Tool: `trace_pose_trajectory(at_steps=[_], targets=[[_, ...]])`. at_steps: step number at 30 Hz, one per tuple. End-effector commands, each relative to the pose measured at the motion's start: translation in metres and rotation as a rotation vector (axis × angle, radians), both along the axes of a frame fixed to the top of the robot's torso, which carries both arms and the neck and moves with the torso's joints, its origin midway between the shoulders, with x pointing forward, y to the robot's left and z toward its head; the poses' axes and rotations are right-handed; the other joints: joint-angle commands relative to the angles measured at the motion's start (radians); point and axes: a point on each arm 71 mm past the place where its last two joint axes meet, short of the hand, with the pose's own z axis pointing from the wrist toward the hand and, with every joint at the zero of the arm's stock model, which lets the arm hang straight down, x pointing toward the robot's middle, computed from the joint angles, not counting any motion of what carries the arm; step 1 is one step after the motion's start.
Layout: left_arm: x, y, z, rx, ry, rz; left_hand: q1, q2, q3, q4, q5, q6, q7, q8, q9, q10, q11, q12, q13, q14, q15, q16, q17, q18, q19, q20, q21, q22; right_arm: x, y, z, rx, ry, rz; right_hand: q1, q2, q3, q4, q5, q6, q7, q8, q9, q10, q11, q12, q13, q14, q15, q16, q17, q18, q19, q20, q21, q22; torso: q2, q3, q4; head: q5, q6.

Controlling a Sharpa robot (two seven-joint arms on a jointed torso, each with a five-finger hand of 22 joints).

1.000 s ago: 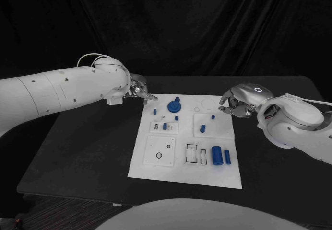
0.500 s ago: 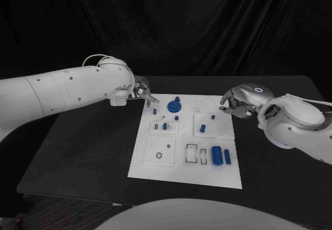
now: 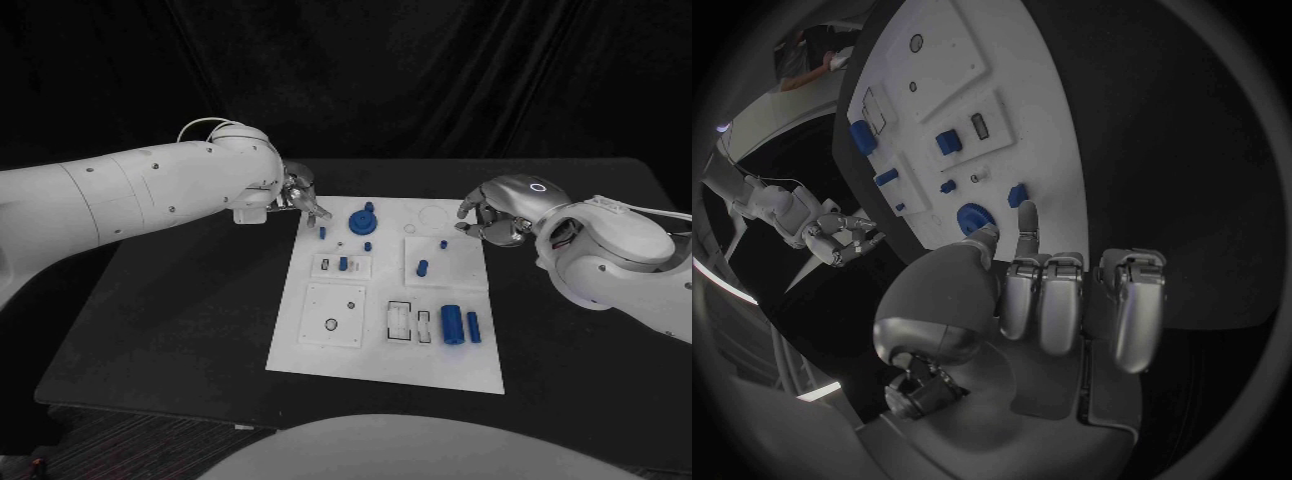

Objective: Assemble the parts on the task board

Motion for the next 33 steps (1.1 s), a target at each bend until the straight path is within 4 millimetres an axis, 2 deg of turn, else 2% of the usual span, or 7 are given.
trace_pose_trajectory(at_steps=[1,5,28,33], targets=[[-0.001,-0.002,-0.004,-0.004,0.024,-0.005,0.013,0.000,0.001,-0.007,0.002,0.004,0.001,-0.005,0.001,0.104,0.000,0.003,0.263,0.102,-0.004,0.003,0.263,-0.006,0.105,-0.002,0.003,0.263,-0.001,0.000,-0.001,-0.002,-0.001,0.000,-0.008,0.005,-0.001,0.007,0.004,0.005,0.003,-0.005,-0.001,0.003,-0.005,0.000,0.001,0.006,0.001,0.000,0.001,0.007,0.005,0.001,0.004,0.006,-0.001,-0.0001,-0.0002,0.003,0.000],[-0.002,-0.003,-0.008,-0.001,0.034,-0.006,0.011,-0.001,0.006,-0.011,0.002,0.001,0.003,-0.012,0.001,0.104,0.001,0.003,0.263,0.102,-0.003,0.003,0.263,-0.006,0.105,-0.001,0.003,0.263,-0.001,0.001,-0.001,-0.002,-0.001,0.001,-0.008,0.005,-0.001,0.006,0.006,0.004,0.002,-0.006,-0.002,0.004,-0.005,0.001,0.003,0.007,0.001,0.003,0.005,0.007,0.007,0.001,0.006,0.006,-0.001,-0.0001,-0.0010,0.007,0.000],[-0.001,-0.008,-0.014,0.001,0.044,-0.008,0.011,0.000,0.016,-0.020,0.006,0.004,0.003,-0.019,0.005,0.104,0.003,0.003,0.263,0.102,-0.001,0.003,0.263,-0.006,0.105,0.001,0.003,0.263,-0.001,0.001,-0.001,-0.003,0.001,0.003,-0.006,0.004,0.001,0.005,0.011,0.005,0.002,-0.007,-0.003,0.005,-0.005,0.002,0.003,0.010,0.000,0.004,0.007,0.007,0.009,0.001,0.006,0.006,0.001,-0.0002,0.0003,-0.006,0.000],[-0.001,-0.008,-0.015,0.003,0.047,-0.008,0.013,-0.001,0.028,-0.031,0.012,0.006,0.003,-0.026,0.008,0.104,0.003,0.003,0.263,0.102,0.000,0.003,0.263,-0.006,0.105,0.002,0.003,0.263,-0.001,0.001,-0.001,-0.003,0.001,0.002,-0.006,0.004,0.001,0.005,0.012,0.005,0.002,-0.007,-0.003,0.005,-0.005,0.002,0.003,0.010,0.000,0.004,0.008,0.007,0.009,0.001,0.007,0.006,0.000,-0.0001,0.0002,-0.008,0.000]])
